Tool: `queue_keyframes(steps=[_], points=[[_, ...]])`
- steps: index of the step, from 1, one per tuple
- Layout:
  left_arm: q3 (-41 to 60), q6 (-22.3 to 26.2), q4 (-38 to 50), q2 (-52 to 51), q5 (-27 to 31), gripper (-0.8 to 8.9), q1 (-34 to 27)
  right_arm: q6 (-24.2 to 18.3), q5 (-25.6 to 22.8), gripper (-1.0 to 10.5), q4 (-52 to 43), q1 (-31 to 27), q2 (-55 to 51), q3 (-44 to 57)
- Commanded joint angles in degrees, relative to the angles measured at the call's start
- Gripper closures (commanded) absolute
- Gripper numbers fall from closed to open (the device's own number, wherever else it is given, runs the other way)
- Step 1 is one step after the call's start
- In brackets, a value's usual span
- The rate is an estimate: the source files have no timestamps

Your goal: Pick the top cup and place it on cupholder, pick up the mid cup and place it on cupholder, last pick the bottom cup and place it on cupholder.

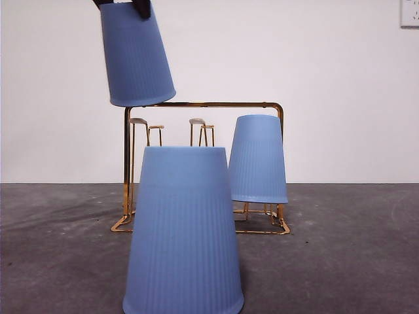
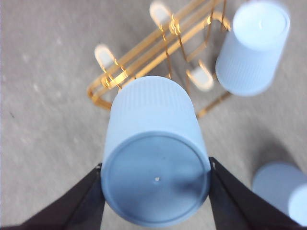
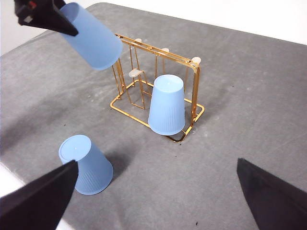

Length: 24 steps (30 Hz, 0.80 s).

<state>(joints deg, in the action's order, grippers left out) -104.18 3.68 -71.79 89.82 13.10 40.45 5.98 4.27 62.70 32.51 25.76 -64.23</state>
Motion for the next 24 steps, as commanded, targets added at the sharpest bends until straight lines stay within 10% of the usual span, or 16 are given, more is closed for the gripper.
queue_keyframes(steps=[1,24], points=[[-1.5,0.3,-0.1,2.5,-0.6,8.07,-0.3,0.0,-0.3,3.9,-0.5,0.3,0.3,-0.6],[-1.5,-0.4,3.2,15.3,-2.7,7.9,-4.1,-0.7,-1.4,3.9,-0.5,0.3,0.3,-0.6]])
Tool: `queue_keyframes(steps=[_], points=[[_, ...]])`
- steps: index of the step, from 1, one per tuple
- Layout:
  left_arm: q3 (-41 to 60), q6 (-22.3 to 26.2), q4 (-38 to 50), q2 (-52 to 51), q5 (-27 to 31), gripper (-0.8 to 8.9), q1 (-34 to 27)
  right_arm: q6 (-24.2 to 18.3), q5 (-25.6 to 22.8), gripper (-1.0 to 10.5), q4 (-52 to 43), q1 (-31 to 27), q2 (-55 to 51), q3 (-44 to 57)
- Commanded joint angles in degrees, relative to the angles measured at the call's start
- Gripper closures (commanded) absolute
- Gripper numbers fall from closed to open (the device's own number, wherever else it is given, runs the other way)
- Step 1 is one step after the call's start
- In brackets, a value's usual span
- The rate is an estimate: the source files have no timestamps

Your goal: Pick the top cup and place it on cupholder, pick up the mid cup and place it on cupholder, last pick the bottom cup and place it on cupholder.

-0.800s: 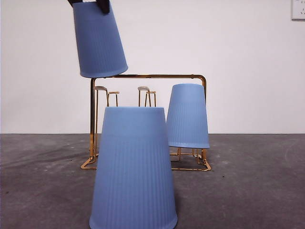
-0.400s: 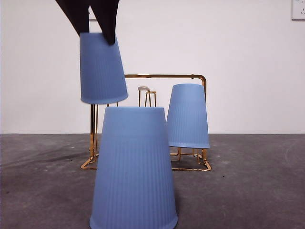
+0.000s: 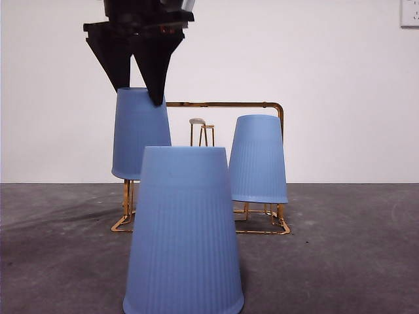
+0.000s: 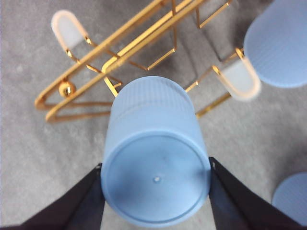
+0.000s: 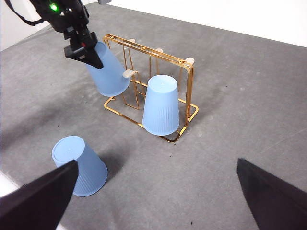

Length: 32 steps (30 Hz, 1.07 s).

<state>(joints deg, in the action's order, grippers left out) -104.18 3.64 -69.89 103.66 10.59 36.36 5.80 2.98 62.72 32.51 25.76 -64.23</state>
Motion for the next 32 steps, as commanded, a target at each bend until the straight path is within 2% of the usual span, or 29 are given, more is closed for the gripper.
queue_keyframes(steps=[1,4,9,14,20,24,29,32], points=[[-1.5,-0.7,1.8,1.7,-0.2,7.57,-0.1,-0.6,-0.1,3.9,-0.5,0.3,0.3,-0.6],[-1.5,-1.2,2.0,2.5,-0.3,6.63,-0.5,-0.7,-0.1,3.9,-0.5,0.3,0.3,-0.6],[-1.5,-1.2,1.9,2.8,-0.4,5.91,-0.7,-0.7,-0.1,3.9,-0.5,0.3,0.3,-0.6],[-1.5,-1.3,1.7,2.8,-0.3,3.64,-0.7,-0.7,-0.2,3.9,-0.5,0.3,0.3,-0.6],[-1.6,-1.4,-0.7,0.5,-1.6,3.45,-0.7,-0.6,0.0,3.9,-0.5,0.3,0.3,-0.6],[-1.6,-3.1,-4.0,-3.7,-1.7,3.45,-0.2,-0.4,0.5,3.9,-0.4,0.3,0.4,-0.6],[-1.6,-5.8,-5.7,-11.4,-2.6,3.45,1.1,0.5,3.6,3.9,-0.1,0.3,1.8,-0.6],[-1.6,-7.5,-6.3,-16.2,-5.6,3.45,2.4,1.5,7.2,3.9,-0.4,0.3,4.4,-0.7]])
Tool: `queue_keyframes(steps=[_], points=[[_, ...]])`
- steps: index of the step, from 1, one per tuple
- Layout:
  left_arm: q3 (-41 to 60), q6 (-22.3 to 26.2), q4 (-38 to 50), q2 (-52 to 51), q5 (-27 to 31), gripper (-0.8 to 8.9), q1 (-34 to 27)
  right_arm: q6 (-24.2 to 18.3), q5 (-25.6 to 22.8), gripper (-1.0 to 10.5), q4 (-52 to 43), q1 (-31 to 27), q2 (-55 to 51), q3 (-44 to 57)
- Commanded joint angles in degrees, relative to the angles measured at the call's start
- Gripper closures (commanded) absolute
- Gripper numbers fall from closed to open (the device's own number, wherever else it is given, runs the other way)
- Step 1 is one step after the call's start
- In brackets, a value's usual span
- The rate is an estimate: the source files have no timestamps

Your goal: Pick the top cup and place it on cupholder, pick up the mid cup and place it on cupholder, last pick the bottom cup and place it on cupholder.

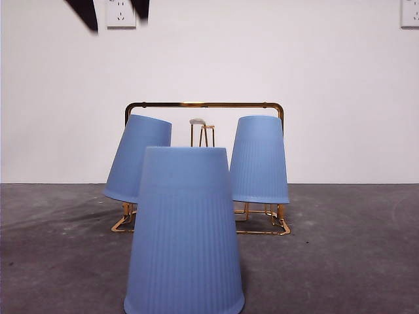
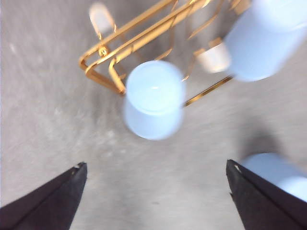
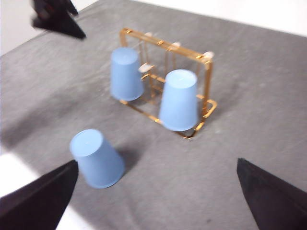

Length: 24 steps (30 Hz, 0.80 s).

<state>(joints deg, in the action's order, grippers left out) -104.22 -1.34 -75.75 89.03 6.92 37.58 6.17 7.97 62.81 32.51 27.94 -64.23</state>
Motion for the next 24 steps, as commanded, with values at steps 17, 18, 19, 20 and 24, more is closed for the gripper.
queue_keyframes(steps=[17,18,19,20,24], points=[[23.4,-4.3,8.3,-39.7,-11.2,3.45,10.1,7.2,9.0,3.9,-4.1,12.4,36.4,-9.4],[25.1,-4.3,8.4,-41.7,-11.2,3.45,10.1,8.1,8.4,3.9,-4.1,13.5,38.5,-10.2],[27.1,-4.3,8.5,-44.0,-11.2,3.45,10.1,9.6,7.4,3.9,-4.1,14.6,41.1,-11.2],[28.8,-4.3,8.6,-46.2,-11.2,3.45,10.1,10.5,6.2,3.9,-4.0,15.6,43.5,-12.2],[34.5,-4.3,8.5,-52.8,-11.4,3.45,10.1,13.7,5.0,3.9,-4.1,18.2,51.2,-14.7]])
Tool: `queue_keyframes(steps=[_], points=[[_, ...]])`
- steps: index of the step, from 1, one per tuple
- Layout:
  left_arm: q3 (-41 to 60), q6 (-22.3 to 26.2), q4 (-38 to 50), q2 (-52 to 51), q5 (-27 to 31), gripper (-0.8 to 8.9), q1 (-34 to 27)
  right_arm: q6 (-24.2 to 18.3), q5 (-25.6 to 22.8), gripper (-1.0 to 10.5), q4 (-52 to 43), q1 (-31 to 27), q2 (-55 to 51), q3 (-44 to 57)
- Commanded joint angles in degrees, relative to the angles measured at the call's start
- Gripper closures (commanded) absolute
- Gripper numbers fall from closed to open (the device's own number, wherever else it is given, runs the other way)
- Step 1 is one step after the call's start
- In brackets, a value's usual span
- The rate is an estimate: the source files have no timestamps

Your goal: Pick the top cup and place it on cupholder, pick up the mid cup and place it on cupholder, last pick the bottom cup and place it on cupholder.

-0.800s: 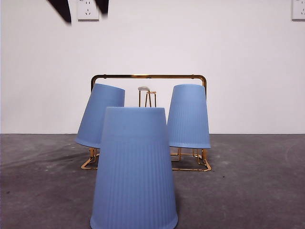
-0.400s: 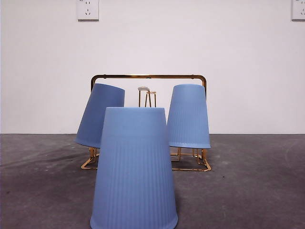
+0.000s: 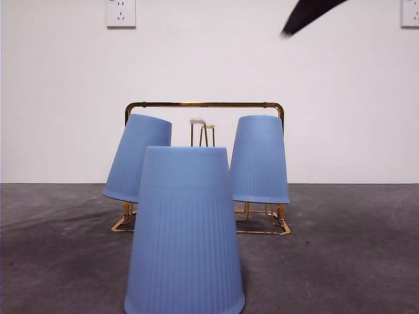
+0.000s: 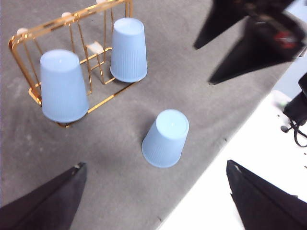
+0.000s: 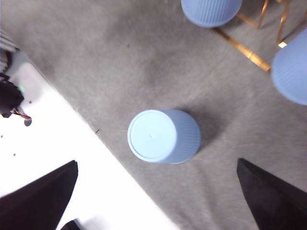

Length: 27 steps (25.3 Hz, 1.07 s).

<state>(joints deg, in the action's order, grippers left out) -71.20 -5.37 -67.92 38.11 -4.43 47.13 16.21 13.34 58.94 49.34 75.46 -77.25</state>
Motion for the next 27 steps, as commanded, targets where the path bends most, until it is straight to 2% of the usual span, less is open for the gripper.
queue_keyframes(steps=[1,8,13,17,22,26,27], points=[[2.7,-0.4,0.6,-3.1,-0.2,3.46,0.5,4.4,-0.3,3.9,-0.2,1.9,5.4,-2.0],[7.0,-2.1,-0.2,-8.7,-0.2,3.46,0.5,8.2,-0.8,3.2,-0.3,5.9,14.9,-2.3],[7.1,-3.3,-0.2,-9.3,-0.3,3.46,0.5,9.9,-5.9,3.2,-2.6,7.7,19.6,-2.3],[7.1,-3.3,-0.2,-9.4,-2.0,3.46,0.5,11.8,-7.0,3.4,-5.4,8.6,22.3,-2.3],[7.1,-3.3,-0.2,-9.4,-2.3,3.46,0.5,13.0,-7.7,4.6,-3.3,9.2,24.3,-2.3],[7.1,-3.3,-0.2,-9.4,-2.3,3.46,0.5,13.4,-9.9,7.3,-2.8,10.2,24.2,-3.4],[7.1,-3.3,-0.2,-9.4,-2.3,3.46,0.5,13.3,-10.1,7.7,-2.2,10.3,24.1,-4.5]])
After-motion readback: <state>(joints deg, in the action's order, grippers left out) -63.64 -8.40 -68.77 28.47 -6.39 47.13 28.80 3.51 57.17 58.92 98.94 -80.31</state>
